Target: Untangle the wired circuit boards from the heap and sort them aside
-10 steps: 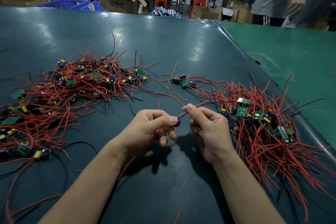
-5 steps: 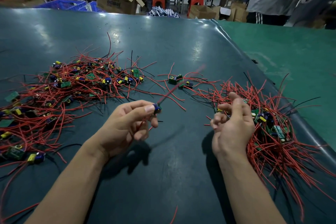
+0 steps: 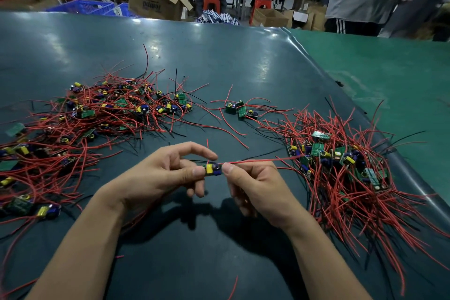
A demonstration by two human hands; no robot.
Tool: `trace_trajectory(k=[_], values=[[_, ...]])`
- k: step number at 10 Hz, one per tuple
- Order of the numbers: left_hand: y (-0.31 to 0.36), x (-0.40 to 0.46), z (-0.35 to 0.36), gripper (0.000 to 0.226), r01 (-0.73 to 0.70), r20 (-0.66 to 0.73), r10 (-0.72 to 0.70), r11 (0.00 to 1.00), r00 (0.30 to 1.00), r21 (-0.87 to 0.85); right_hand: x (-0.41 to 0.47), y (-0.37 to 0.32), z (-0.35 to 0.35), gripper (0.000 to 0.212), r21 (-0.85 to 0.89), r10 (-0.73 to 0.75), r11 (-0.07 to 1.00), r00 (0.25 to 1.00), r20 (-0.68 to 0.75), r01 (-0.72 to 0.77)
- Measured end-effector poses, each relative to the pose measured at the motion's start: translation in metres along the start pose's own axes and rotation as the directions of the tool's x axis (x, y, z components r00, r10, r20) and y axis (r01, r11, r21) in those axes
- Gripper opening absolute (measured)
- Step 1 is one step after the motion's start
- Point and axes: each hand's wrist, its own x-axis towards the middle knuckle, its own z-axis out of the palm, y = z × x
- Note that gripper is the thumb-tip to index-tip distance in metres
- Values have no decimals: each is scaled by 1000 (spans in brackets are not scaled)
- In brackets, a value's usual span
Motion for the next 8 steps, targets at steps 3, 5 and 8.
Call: trace_trajectory(k=[3, 5, 8], values=[[0, -3, -3, 24, 44, 59, -47, 998, 997, 41, 0, -1, 5, 32, 1, -27, 1000, 999, -39, 27], [0, -9, -41, 12, -100, -380, 110, 994, 919, 46, 8, -12, -31, 34, 489, 113, 785, 688, -717, 381], [-21, 12, -22, 14, -68, -441, 161, 973, 883, 219, 0, -32, -36, 26, 672, 172, 681, 829, -532, 290]])
